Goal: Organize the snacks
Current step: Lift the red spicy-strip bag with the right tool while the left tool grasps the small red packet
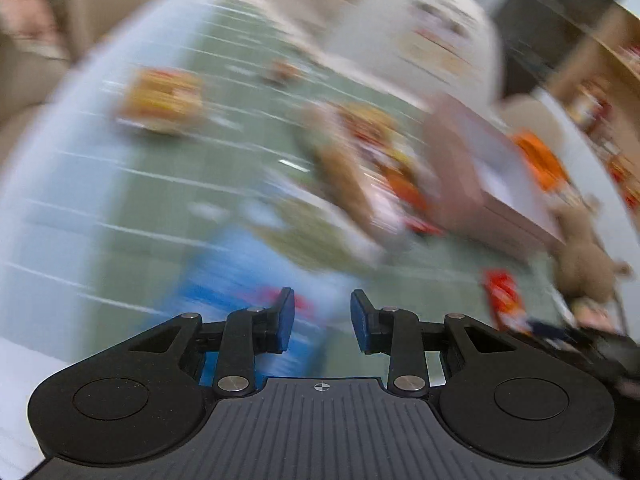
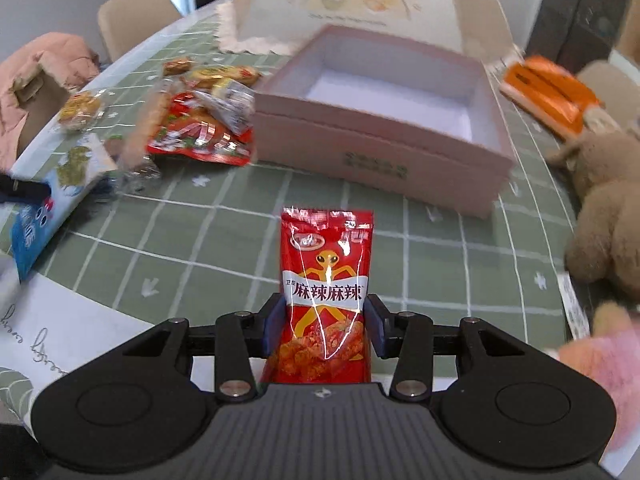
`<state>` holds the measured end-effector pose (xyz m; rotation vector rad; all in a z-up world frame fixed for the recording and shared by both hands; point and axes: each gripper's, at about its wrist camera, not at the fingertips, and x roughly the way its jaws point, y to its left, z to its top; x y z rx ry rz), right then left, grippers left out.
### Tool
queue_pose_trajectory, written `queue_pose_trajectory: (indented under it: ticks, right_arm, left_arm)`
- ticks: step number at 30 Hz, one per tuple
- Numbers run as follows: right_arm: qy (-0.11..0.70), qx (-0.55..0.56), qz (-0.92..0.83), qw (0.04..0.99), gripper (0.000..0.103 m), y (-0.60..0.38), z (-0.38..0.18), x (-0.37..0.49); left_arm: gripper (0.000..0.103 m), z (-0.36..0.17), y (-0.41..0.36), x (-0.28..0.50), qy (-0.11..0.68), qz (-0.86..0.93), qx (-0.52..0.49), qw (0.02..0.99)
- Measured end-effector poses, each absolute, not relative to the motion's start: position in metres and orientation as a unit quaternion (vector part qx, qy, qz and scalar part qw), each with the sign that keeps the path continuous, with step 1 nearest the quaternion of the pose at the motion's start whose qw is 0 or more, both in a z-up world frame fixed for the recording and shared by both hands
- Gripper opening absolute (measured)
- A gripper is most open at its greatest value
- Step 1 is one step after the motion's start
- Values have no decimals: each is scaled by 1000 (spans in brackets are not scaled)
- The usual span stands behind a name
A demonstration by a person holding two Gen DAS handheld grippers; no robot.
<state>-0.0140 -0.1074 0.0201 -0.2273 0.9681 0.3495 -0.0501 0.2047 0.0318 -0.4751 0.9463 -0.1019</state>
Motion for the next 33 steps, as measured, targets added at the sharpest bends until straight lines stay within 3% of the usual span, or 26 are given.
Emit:
queue_pose_trajectory:
  ticks: [4, 8, 13, 19, 26, 33]
  right_arm:
    - [456, -118, 170, 866, 49, -112, 18, -16]
    - [455, -124, 173, 864, 58, -111, 12, -18]
    - [454, -117, 171, 867, 64, -113, 12, -17]
    - [462, -100, 163, 866, 76, -119, 9, -10]
    - [460, -93, 158, 869, 82, -121, 8, -11]
    - [455, -87, 150, 874, 87, -124, 7, -12]
  left_arm:
    - [35, 44, 185, -56, 422, -76, -227, 875]
    - [34, 60, 230, -65, 355, 41, -223, 907]
    - [34, 27, 268, -63, 414, 112, -267, 863]
    - [35, 28, 200, -60, 448, -61, -260, 853]
    - [36, 48, 202, -50, 424, 41, -60, 903]
    - [35, 33, 233, -53, 462, 99, -200, 858]
